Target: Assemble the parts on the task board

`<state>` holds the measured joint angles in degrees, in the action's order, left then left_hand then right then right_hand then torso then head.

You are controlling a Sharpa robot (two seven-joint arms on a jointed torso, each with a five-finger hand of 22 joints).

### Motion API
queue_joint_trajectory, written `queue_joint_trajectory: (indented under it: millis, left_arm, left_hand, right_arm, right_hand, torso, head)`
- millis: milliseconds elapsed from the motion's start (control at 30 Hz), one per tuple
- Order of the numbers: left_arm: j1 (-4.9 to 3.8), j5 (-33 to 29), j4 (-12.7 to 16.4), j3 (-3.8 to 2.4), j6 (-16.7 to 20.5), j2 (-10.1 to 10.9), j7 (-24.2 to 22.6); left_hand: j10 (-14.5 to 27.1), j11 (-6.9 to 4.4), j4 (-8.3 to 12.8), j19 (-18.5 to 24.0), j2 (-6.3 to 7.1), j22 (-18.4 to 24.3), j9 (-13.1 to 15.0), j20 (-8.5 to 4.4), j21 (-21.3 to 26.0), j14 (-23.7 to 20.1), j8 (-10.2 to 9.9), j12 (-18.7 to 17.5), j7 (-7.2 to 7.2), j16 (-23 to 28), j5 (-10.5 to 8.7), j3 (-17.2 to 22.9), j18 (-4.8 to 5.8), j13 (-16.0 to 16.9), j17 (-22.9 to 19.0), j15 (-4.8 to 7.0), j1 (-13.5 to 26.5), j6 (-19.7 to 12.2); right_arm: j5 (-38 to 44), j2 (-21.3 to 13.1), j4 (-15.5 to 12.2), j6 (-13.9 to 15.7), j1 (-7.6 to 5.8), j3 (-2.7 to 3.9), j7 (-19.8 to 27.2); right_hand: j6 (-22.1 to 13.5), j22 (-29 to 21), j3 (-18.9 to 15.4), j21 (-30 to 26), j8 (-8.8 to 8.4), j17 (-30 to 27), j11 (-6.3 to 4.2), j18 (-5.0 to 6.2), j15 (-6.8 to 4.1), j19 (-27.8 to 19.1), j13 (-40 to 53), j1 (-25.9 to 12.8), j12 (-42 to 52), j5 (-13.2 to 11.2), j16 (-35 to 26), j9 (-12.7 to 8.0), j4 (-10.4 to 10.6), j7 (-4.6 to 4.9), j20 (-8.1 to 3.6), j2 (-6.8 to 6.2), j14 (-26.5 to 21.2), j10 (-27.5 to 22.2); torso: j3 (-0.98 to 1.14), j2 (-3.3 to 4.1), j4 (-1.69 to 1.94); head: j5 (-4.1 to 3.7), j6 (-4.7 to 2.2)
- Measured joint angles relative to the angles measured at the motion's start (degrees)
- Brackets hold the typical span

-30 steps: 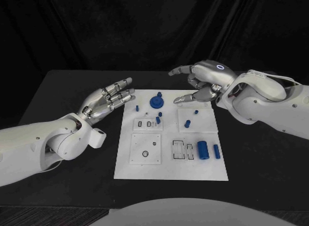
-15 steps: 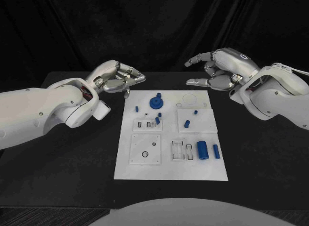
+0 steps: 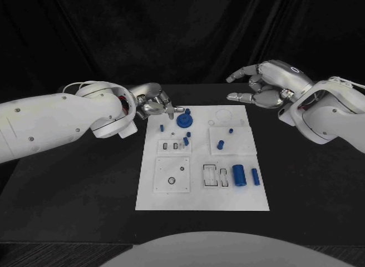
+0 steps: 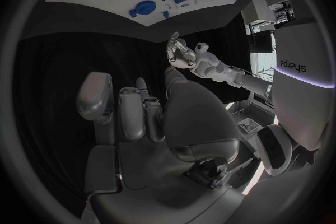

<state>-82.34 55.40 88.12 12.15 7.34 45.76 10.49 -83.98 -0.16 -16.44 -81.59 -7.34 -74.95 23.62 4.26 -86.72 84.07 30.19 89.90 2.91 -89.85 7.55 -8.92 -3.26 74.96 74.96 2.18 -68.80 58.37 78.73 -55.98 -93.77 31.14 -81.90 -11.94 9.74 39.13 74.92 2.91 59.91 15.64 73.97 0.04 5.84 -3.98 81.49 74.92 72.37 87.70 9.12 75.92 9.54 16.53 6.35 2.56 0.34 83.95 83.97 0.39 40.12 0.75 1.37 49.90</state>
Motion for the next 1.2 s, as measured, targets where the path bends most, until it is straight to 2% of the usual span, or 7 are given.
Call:
queue_joint_trajectory:
  millis: [33,400,700,833,933,1033,1200]
  left_arm:
    - [-0.03,0.9,-0.2,0.0,-0.9,-0.6,1.6]
    - [-0.07,5.7,-0.8,-0.01,-10.6,-4.0,13.7]
    - [-0.07,6.9,-1.6,-0.01,-15.1,-6.5,17.9]
    - [-0.07,7.1,-2.3,-0.01,-16.4,-7.3,18.8]
    - [-0.07,7.2,-2.8,-0.01,-17.2,-7.8,19.3]
    - [-0.07,7.3,-3.2,-0.01,-17.7,-8.3,19.6]
    - [-0.07,7.4,-3.8,-0.01,-18.5,-9.0,19.7]
  left_hand:
    - [0.0,-0.03,-0.2,-0.3,0.2,0.0,0.8,-0.29,0.0,-0.1,0.2,0.0,-0.31,0.0,0.21,-0.2,0.72,0.0,0.0,0.27,0.4,0.6]
    - [0.0,-0.43,0.0,0.0,-0.25,0.0,3.5,-0.7,0.0,-0.1,-0.1,0.0,-0.57,0.0,0.21,-0.6,0.69,0.0,0.0,0.69,2.6,0.9]
    - [0.0,-0.8,0.0,0.0,-0.68,0.0,4.8,-0.72,0.1,-0.1,-0.1,0.0,-0.97,0.0,0.21,-0.6,0.69,0.0,0.0,1.1,3.1,1.3]
    - [0.0,-0.8,0.0,0.2,-0.77,0.0,5.2,-0.91,0.3,-0.1,-0.4,0.0,-0.97,0.0,0.21,-0.6,0.69,0.0,0.0,1.1,3.6,1.3]
    - [0.0,-0.8,0.0,0.2,-1.01,0.0,5.4,-0.91,0.3,-0.1,-0.6,0.0,-0.97,0.0,0.21,-0.6,0.68,0.0,0.0,1.1,3.8,1.3]
    - [0.0,-0.8,0.0,0.2,-1.06,0.0,5.6,-0.91,0.3,-0.1,-0.9,0.0,-0.97,0.0,0.21,-0.6,0.68,0.0,0.0,1.09,3.9,1.3]
    - [0.0,-0.8,0.0,0.4,-1.31,0.0,5.8,-1.11,0.5,-0.1,-1.3,0.0,-0.97,0.0,0.45,-0.6,0.68,0.0,0.0,1.09,4.1,1.3]
  right_arm:
    - [0.0,0.0,0.0,-0.2,0.12,0.01,0.0]
    - [0.0,0.2,0.5,-1.9,1.5,0.01,-0.3]
    - [0.2,0.4,1.1,-2.5,2.19,0.0,-0.3]
    - [0.2,0.7,1.3,-2.5,2.42,0.0,-0.3]
    - [0.2,0.8,1.4,-2.5,2.62,0.0,-0.3]
    - [0.2,0.8,1.6,-2.5,2.81,0.0,-0.2]
    - [0.3,0.9,1.7,-2.4,2.96,0.0,-0.2]
  right_hand:
    - [0.3,0.0,-0.1,0.0,0.18,0.0,0.0,0.0,0.0,0.0,0.0,-0.3,0.0,0.3,0.0,0.0,0.1,0.13,0.0,0.29,0.0,0.0]
    - [0.6,0.0,-0.4,0.0,0.39,0.0,0.17,0.0,0.16,0.0,0.0,-0.7,0.0,1.5,0.2,-0.3,0.1,0.0,0.0,0.74,0.2,0.2]
    - [0.8,0.0,-0.5,-0.2,0.39,0.0,0.17,0.0,0.16,0.0,0.0,-1.1,0.0,1.9,0.2,-0.3,-0.1,0.21,0.0,1.04,0.2,0.2]
    - [0.8,0.0,-0.5,-0.2,0.39,0.0,0.19,0.0,0.16,0.0,0.0,-1.1,0.0,2.0,0.2,-0.4,-0.1,0.21,0.0,1.04,0.2,0.2]
    - [0.8,0.0,-0.5,-0.2,0.39,0.0,0.39,0.0,0.16,0.0,0.0,-1.1,0.0,2.2,0.2,-0.4,-0.1,0.21,0.0,1.04,0.2,0.0]
    - [0.8,0.0,-0.5,-0.6,0.39,-0.1,0.38,0.0,0.16,0.0,0.0,-1.1,0.0,2.2,0.2,-0.4,-0.1,0.21,0.0,1.04,0.2,0.0]
    - [0.8,0.0,-0.5,-0.6,0.39,-0.2,0.38,0.0,0.15,0.0,0.0,-1.1,0.0,2.4,0.2,-0.4,-0.1,0.21,0.0,1.04,0.2,0.0]
  torso:
    - [0.08,-0.03,-0.07]
    - [1.06,-0.05,-0.96]
    - [1.88,-0.08,-1.47]
    - [2.44,-0.13,-1.77]
    - [2.76,-0.16,-1.98]
    - [2.97,-0.2,-2.1]
    - [3.09,-0.24,-2.15]
  head:
    - [0.12,0.05]
    - [1.81,0.1]
    - [2.41,0.11]
    - [3.16,0.11]
    - [3.67,0.11]
    - [3.97,0.11]
    - [4.0,0.11]
